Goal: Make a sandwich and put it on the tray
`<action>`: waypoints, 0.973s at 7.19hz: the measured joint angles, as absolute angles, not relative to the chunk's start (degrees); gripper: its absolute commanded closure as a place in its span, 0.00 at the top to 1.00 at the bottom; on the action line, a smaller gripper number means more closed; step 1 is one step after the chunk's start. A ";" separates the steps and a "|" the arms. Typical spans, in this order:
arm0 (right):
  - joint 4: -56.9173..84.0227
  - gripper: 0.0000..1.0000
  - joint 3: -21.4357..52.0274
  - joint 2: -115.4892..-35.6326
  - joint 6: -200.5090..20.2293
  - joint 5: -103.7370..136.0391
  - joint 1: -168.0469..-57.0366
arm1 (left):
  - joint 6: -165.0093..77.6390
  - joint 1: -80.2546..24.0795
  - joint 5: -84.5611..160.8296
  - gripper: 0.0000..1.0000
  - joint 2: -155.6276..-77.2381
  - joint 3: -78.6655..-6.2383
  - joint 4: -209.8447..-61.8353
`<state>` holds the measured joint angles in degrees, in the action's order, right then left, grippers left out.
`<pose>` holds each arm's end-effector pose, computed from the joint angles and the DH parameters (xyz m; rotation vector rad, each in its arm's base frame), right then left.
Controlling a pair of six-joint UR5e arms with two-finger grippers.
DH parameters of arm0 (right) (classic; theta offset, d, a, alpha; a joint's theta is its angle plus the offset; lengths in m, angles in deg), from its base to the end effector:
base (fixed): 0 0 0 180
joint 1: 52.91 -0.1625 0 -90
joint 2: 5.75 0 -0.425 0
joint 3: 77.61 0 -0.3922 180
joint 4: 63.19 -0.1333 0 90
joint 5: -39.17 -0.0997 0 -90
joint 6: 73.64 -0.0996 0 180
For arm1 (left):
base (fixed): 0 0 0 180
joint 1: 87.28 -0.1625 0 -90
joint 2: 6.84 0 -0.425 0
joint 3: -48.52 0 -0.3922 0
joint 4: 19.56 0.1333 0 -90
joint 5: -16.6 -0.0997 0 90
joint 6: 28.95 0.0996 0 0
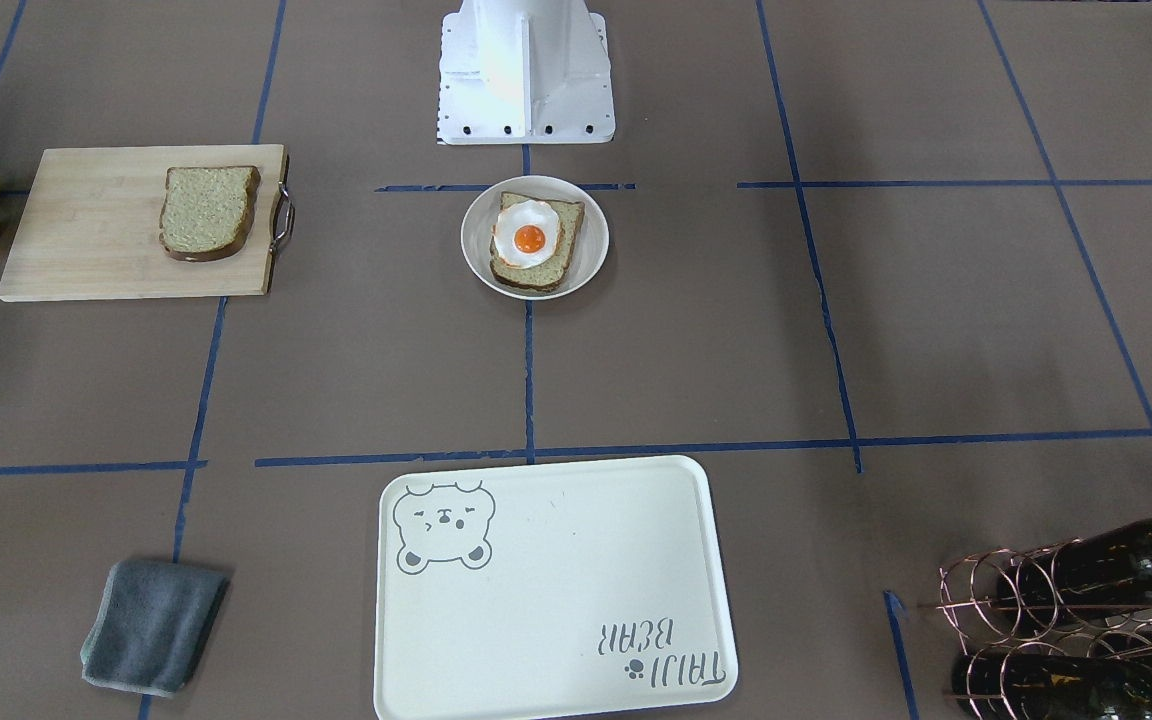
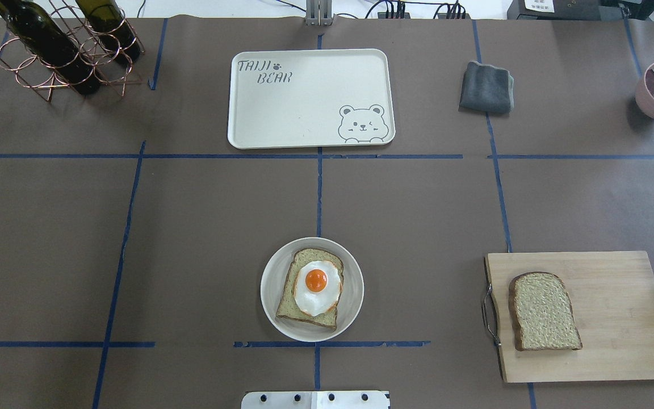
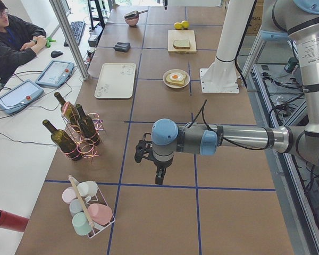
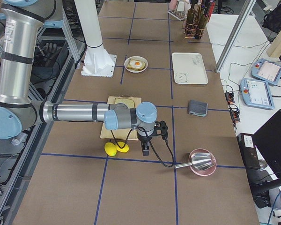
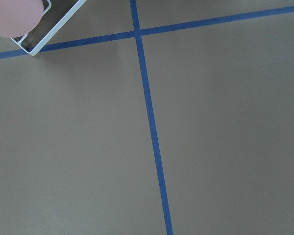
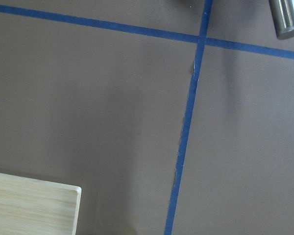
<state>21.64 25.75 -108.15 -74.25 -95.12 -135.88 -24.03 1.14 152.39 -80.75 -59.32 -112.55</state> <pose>0.0134 -0.4124 0.6313 0.0500 -0.7780 -0.1477 -0.0514 -0.3809 0.6198 0.1016 0.7968 0.1403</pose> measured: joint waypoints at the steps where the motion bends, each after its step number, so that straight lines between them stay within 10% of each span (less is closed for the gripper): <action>1: 21.63 1.00 25.75 -108.12 -74.24 -95.12 -135.88 | -24.03 1.14 152.39 1.00 -80.75 -59.39 -112.55; 7: 21.50 1.00 27.20 -107.77 -74.26 -95.53 -135.88 | -24.03 1.13 152.48 1.00 -80.67 -59.49 -112.47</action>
<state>21.50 27.20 -107.77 -74.26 -95.53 -135.88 -24.03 1.13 152.48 -80.67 -59.49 -112.47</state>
